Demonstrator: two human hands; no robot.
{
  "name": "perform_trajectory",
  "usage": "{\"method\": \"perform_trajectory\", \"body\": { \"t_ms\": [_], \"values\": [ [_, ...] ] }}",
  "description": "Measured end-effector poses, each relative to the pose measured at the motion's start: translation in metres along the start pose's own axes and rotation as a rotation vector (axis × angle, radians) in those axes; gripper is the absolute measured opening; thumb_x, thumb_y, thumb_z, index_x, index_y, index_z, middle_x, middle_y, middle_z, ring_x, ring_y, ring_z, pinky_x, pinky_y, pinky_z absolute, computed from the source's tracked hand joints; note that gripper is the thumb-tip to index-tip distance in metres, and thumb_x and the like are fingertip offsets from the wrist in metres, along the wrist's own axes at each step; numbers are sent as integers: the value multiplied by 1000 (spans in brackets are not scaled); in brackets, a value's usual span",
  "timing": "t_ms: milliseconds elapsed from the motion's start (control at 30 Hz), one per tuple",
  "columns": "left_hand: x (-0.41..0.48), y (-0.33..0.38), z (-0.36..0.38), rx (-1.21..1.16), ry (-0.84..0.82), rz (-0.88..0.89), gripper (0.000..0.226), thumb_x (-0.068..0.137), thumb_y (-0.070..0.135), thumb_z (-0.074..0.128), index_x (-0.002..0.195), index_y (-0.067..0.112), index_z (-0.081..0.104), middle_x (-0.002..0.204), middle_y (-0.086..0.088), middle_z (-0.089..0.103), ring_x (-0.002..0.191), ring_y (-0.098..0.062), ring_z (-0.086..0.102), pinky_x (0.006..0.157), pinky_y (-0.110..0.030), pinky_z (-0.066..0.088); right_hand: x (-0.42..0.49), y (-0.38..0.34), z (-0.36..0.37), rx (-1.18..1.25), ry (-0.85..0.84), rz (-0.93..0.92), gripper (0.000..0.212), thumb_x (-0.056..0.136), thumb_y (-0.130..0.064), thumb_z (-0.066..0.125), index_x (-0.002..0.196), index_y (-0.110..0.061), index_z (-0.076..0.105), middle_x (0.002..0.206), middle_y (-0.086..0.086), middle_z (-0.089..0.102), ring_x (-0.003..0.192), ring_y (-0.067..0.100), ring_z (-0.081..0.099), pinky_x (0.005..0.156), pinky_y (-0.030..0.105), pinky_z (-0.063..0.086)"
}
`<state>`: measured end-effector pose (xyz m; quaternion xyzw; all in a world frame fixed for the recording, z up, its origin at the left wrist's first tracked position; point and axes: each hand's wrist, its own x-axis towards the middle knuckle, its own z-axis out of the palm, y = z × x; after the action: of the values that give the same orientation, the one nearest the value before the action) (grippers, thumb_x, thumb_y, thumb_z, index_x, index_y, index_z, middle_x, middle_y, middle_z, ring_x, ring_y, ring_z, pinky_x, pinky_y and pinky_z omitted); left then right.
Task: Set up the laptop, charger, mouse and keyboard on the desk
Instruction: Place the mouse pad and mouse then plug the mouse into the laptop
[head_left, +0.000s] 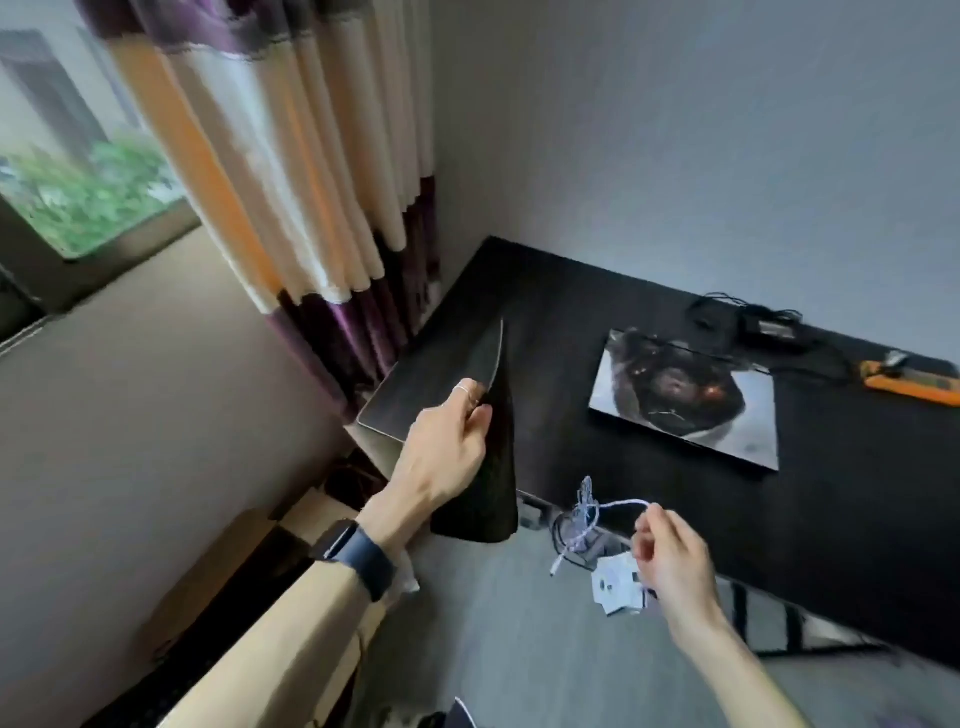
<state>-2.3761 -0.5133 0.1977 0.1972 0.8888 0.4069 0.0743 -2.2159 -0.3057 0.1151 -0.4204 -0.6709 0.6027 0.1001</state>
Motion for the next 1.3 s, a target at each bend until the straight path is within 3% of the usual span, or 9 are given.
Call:
{"method": "perform_trajectory", "body": {
  "t_ms": [200,333,500,600,667,933,1067,1200,1300],
  "values": [
    [-1,148,119,-202,-96,102,4,99,25,51,98,24,54,80,12,63,73,-5,56,70,-24,37,9,75,-152,125,135,308,32,100,-29,51,71,-16,56,65,3,58,39,10,34,38,19,23],
    [-14,236,197,-496,-284,81,7,98,18,55,94,18,60,83,3,65,79,-12,60,81,-30,48,4,105,-258,259,191,536,28,97,-45,54,90,-18,60,94,4,69,32,6,18,35,15,12],
    [-10,296,266,-733,-403,-29,20,97,11,56,79,19,56,71,3,61,64,-11,58,65,-27,50,-1,144,-346,491,114,661,55,90,-66,52,102,-13,59,114,10,70,36,6,12,34,16,12],
    [-4,311,319,-681,-476,-72,18,98,8,54,82,16,56,72,-1,62,61,-11,61,61,-24,51,7,147,-378,719,190,643,30,96,-43,58,95,-13,58,72,2,71,31,5,15,31,16,11],
    [2,308,353,-584,-486,-104,12,98,8,54,87,12,57,71,1,61,63,-11,61,54,-19,50,19,145,-399,674,375,621,15,96,-24,62,92,-11,56,42,0,43,28,7,17,30,17,12],
    [63,262,484,-73,-596,-155,20,93,24,63,107,10,64,103,-12,70,96,-30,67,90,-38,54,98,164,-491,80,592,461,35,64,-43,82,90,-23,70,82,-3,67,62,18,58,61,31,50],
    [108,230,548,-75,-641,-224,29,88,34,64,111,15,64,105,-12,71,97,-31,69,85,-53,57,140,138,-518,-34,620,371,14,85,-26,77,80,-19,66,65,-4,61,53,16,51,43,22,39],
    [120,265,557,-25,-571,-247,33,89,31,63,118,14,63,113,-9,70,103,-30,67,90,-48,56,187,136,-544,-83,590,416,26,77,-38,79,90,-19,69,88,-1,73,81,25,69,78,37,56],
    [119,270,565,73,-587,-334,39,87,27,63,124,14,56,114,-11,67,102,-32,66,83,-45,59,212,150,-554,7,560,502,33,73,-41,74,98,-21,72,93,1,73,86,27,69,87,46,57]
  ]
}}
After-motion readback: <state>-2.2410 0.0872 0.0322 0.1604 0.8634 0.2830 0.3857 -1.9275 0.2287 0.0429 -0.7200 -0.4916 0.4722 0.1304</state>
